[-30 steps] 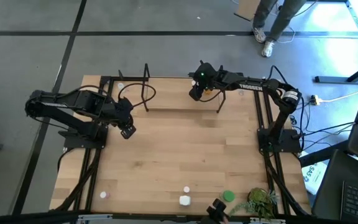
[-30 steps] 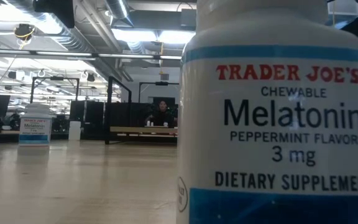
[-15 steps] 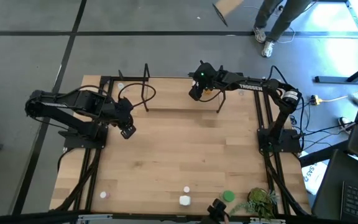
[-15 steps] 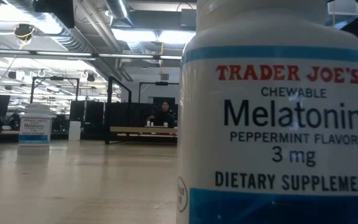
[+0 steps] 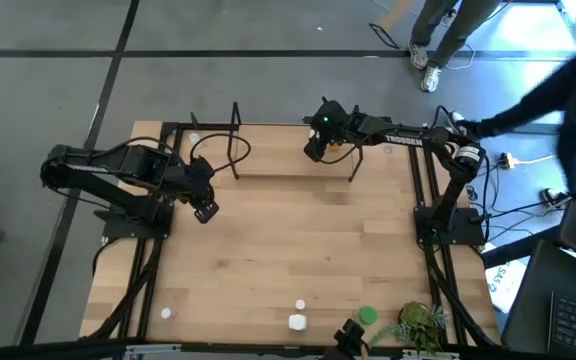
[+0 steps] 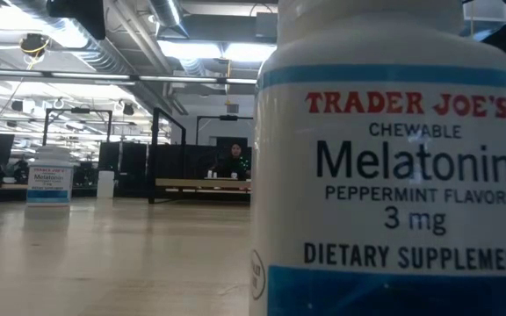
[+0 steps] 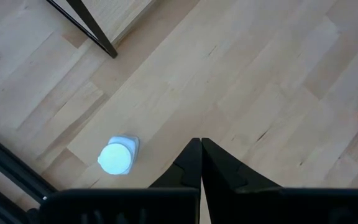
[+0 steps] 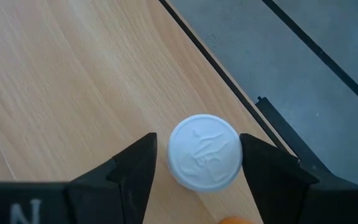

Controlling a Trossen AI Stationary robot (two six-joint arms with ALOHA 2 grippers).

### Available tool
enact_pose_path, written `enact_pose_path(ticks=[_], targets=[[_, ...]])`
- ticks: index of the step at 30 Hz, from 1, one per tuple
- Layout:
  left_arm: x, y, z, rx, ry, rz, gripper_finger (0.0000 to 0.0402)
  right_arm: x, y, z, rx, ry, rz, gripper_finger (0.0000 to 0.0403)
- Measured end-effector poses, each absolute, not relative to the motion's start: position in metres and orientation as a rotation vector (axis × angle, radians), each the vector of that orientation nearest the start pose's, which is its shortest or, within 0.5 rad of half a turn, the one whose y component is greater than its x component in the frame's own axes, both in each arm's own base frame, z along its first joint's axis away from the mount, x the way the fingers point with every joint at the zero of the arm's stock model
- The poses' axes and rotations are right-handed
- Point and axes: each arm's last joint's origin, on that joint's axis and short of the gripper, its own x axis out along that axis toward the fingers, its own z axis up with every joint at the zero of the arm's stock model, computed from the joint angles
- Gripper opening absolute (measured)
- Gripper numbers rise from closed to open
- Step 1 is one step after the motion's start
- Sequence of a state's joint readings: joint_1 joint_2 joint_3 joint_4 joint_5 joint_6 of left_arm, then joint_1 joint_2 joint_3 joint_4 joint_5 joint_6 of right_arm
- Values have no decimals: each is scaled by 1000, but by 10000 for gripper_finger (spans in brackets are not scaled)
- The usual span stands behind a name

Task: Pick and place medicine bottles onto shelf by color
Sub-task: Put the white and pink pill bottle on the shelf, then put the top white and blue pill bottle on the shelf

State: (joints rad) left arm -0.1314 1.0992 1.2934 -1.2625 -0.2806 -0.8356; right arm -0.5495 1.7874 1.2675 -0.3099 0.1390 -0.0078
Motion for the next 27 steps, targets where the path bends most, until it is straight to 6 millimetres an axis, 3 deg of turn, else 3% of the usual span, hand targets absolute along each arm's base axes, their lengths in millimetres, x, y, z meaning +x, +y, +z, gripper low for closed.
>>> enact_pose_path(ticks=[9,20,27], targets=[[175,-15,361,-537,913,554,0,324,-203,228,159,812,-646,229],[175,-15,361,-538,913,553,0,312,-194,263,120,725,-623,229],[175,-15,361,-545,912,554,0,303,-168,301,55,611,-352,229]])
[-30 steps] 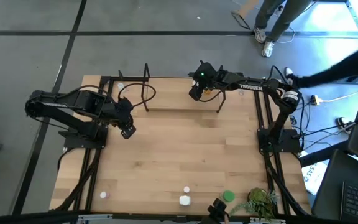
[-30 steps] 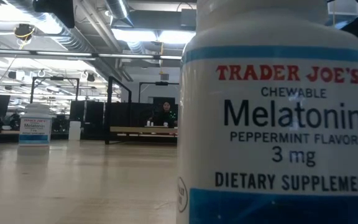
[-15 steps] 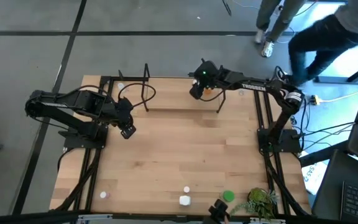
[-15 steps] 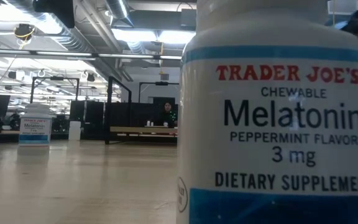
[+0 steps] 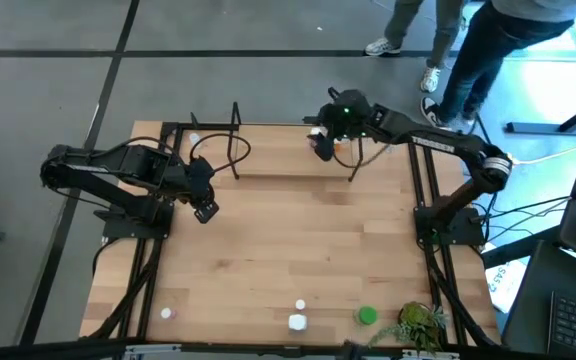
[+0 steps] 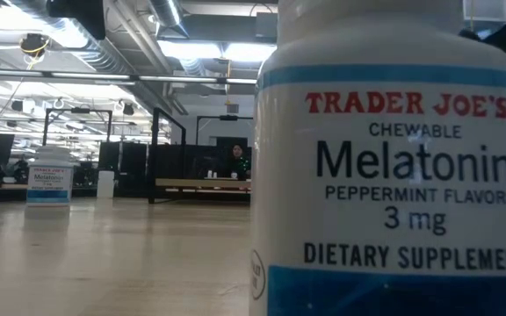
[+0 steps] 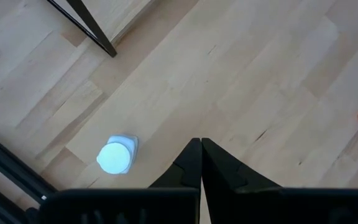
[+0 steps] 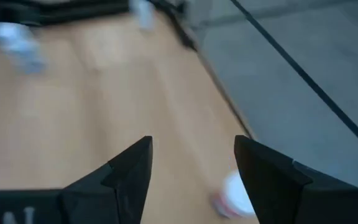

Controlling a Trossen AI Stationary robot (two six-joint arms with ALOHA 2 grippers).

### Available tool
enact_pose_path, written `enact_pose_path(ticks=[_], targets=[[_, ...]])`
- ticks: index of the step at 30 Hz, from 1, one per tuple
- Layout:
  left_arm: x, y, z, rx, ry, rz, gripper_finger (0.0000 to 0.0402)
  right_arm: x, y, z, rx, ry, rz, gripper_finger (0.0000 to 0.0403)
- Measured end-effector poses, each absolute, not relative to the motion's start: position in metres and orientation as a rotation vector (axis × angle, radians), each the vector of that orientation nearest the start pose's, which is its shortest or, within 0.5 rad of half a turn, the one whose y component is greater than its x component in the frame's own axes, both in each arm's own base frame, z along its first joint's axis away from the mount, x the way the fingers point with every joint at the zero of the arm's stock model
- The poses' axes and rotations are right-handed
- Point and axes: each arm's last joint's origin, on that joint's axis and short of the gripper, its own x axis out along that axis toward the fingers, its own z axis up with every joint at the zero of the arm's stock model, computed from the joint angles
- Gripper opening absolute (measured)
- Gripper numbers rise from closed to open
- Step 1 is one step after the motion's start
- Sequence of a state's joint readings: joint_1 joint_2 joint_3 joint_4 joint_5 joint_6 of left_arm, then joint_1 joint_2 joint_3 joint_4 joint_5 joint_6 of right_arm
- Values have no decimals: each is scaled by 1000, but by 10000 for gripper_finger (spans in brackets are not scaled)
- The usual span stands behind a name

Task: Pick and place medicine bottles onto shelf by color
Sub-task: Put the top white and blue pill bottle on the shelf

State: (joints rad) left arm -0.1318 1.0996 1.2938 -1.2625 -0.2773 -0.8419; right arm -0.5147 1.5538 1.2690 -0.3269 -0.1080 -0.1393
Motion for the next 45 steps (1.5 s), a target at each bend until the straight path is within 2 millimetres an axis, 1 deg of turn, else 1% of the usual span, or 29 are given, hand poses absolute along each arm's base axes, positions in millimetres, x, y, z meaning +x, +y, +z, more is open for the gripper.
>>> enact_pose_path(ticks=[4,8,13,19,23,25,30,35,37,42,45], targets=[[175,-15,361,-586,903,574,0,301,-138,322,-24,551,-169,229],[174,-17,361,-583,906,565,0,300,-105,332,-118,536,13,229],[174,-22,361,-571,914,536,0,301,-72,334,-174,558,125,229],[178,-29,357,-540,950,516,0,304,-47,331,-188,593,215,229],[174,-32,356,-517,990,515,0,302,-39,328,-176,630,254,229],[171,-32,354,-516,1018,530,0,301,-36,327,-154,635,305,229],[166,-31,352,-566,1051,599,0,301,-33,327,-121,613,390,229],[163,-30,350,-620,1060,654,0,301,-32,328,-114,607,411,229],[163,-31,346,-623,1069,668,0,301,-31,328,-115,607,414,229],[164,-28,327,-637,1130,715,0,301,-30,328,-92,611,411,229],[164,-26,320,-645,1163,721,0,301,-30,328,-95,609,412,229]])
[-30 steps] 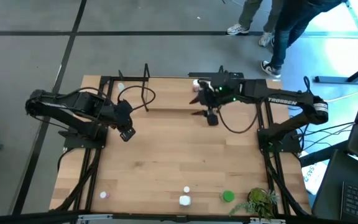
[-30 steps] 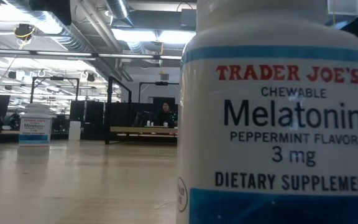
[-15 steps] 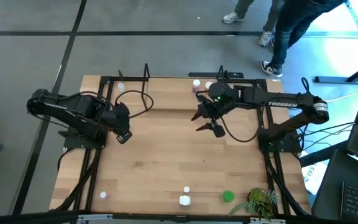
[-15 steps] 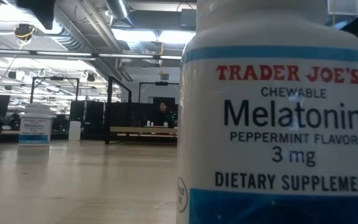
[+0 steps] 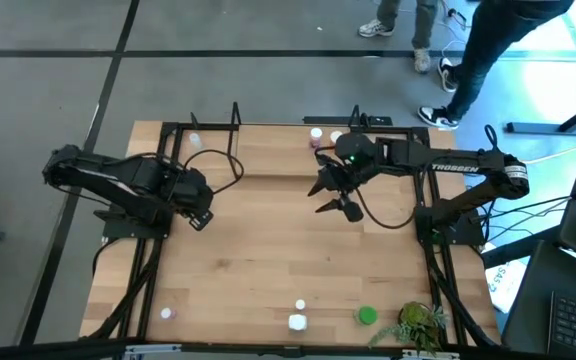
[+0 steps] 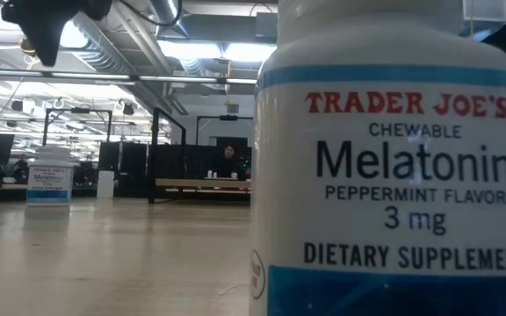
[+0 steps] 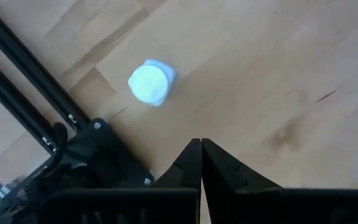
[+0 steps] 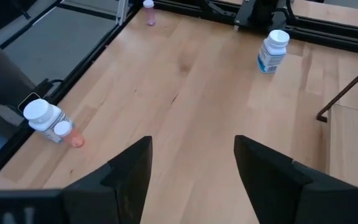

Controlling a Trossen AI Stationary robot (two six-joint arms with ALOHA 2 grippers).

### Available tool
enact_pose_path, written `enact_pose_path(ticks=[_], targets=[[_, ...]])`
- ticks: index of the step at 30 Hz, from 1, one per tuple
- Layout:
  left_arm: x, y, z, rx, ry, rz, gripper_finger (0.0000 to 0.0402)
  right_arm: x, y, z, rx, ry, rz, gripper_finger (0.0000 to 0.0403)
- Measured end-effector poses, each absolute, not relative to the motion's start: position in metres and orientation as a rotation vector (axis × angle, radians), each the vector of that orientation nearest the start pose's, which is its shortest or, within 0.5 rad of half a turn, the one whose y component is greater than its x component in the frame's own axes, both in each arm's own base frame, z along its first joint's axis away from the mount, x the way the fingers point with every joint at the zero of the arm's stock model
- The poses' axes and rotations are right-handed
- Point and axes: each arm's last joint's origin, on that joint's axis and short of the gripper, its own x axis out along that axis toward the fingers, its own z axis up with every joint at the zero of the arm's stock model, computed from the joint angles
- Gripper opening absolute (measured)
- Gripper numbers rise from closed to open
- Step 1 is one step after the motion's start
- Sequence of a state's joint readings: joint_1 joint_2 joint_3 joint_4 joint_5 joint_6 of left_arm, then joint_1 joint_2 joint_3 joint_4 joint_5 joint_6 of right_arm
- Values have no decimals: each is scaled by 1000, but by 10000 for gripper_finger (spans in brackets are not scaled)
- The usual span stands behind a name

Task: Pick and place medicine bottles onto shelf by color
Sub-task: Put the top white and blue pill bottle on the shelf

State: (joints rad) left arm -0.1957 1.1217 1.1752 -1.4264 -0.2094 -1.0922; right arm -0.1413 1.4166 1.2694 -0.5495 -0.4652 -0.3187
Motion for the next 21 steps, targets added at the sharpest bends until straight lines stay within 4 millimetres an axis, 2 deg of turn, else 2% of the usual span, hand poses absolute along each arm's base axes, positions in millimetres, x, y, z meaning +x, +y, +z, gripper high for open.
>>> enact_pose_path(ticks=[10,21], targets=[[162,-26,303,-587,1243,703,0,301,-30,328,-95,610,412,229],[165,-27,302,-560,1232,666,0,301,-30,328,-96,610,411,229]])
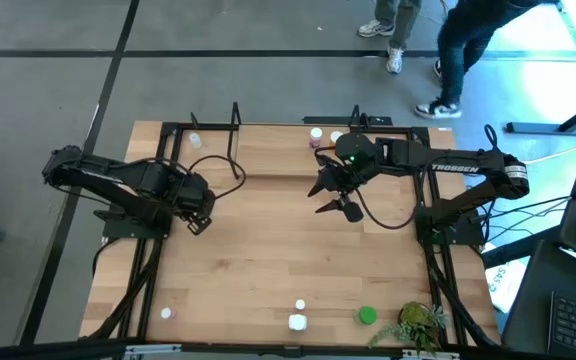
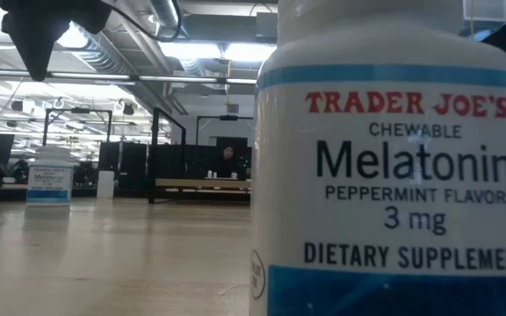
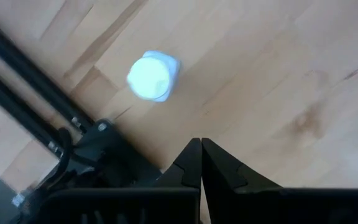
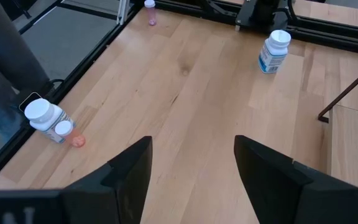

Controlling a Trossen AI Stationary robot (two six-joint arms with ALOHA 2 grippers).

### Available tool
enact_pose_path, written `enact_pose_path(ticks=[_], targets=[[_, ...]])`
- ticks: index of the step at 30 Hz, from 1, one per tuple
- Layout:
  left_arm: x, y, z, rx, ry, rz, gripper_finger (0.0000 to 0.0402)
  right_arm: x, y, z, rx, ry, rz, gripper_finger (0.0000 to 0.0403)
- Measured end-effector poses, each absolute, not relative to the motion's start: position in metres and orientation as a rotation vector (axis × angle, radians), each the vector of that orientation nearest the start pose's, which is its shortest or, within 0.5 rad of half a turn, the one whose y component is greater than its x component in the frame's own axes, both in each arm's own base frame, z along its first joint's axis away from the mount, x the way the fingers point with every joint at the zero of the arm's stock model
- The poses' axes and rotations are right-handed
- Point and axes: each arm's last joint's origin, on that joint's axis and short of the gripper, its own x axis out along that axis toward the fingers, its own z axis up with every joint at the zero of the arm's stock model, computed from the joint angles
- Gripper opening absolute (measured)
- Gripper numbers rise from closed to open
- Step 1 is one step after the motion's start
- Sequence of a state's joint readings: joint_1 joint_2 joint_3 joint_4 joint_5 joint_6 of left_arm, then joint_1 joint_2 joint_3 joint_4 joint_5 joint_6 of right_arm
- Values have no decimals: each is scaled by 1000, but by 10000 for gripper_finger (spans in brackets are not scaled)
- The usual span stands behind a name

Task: Pick and place medicine bottles onto shelf by color
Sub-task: Put the top white and blue pill bottle on the shelf

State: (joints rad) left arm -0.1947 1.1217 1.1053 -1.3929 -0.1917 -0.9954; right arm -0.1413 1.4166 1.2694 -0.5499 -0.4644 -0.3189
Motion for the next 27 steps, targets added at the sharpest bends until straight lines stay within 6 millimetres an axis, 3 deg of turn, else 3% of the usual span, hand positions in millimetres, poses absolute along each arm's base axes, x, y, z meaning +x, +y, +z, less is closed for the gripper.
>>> enact_pose_path(ticks=[8,21,27], targets=[[167,-27,303,-558,1215,640,24,301,-30,328,-96,610,411,229],[171,-27,300,-485,1233,639,215,301,-30,328,-96,610,411,229],[174,-22,282,-423,1304,645,260,301,-30,328,-96,610,411,229]])
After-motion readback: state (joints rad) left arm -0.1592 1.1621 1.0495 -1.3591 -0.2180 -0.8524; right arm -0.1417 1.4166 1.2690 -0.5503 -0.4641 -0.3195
